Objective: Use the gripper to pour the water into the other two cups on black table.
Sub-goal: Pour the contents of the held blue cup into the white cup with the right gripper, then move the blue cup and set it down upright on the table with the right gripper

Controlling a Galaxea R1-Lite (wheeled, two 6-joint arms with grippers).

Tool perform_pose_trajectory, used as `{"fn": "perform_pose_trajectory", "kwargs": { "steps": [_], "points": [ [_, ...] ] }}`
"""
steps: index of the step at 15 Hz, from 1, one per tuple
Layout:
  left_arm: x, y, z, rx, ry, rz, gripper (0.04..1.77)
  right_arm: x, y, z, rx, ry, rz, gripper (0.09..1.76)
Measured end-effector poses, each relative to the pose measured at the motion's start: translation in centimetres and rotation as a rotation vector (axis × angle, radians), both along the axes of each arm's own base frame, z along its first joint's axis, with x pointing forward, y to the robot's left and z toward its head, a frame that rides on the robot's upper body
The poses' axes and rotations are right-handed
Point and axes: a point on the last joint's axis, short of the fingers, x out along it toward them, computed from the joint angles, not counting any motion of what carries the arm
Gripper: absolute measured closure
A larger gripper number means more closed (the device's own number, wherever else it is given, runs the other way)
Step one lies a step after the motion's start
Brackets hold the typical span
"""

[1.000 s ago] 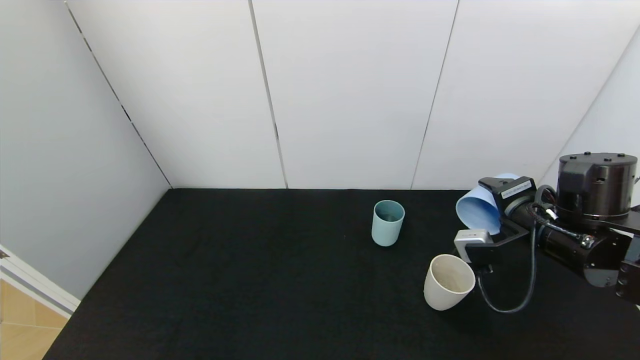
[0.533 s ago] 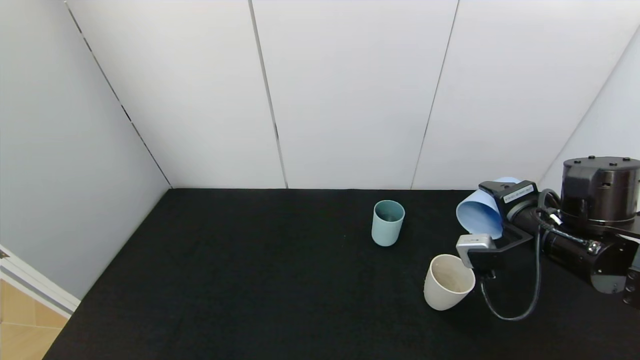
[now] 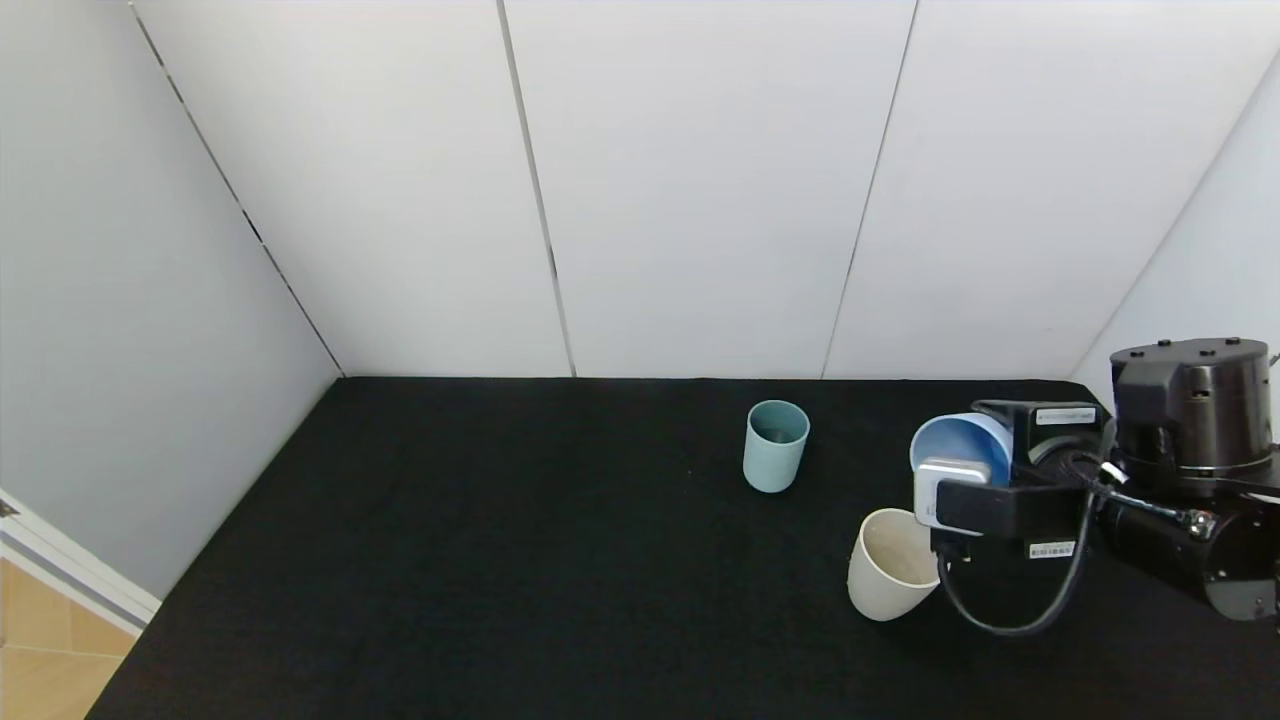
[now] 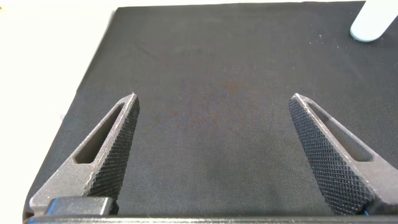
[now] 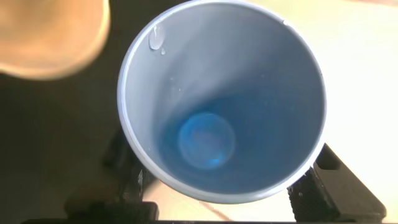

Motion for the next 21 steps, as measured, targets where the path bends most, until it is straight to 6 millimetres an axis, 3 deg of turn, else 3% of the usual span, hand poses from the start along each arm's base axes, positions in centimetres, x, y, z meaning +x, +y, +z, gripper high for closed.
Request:
{"fn": "perform_pose_trajectory", "kwargs": {
  "steps": [5, 14, 17, 21],
  "points": [
    [0.0, 0.0, 0.0, 0.0, 0.0, 0.001, 0.09, -0.2, -0.7, 1.7, 0.392, 0.05, -0.019, 0.59],
    [0.0, 0.0, 0.0, 0.0, 0.0, 0.001, 0.09, 4.6, -7.7, 7.3, 0.999, -0.015, -0.115, 0.59],
    [0.0, 0.0, 0.0, 0.0, 0.0, 0.001, 0.09, 6.2, -8.9, 7.5, 1.164, 0.029, -0.133, 0.59],
    [0.0, 0.0, 0.0, 0.0, 0.0, 0.001, 0.09, 8.3, -9.9, 5.8, 1.297, 0.101, -0.163, 0.59]
  ]
}}
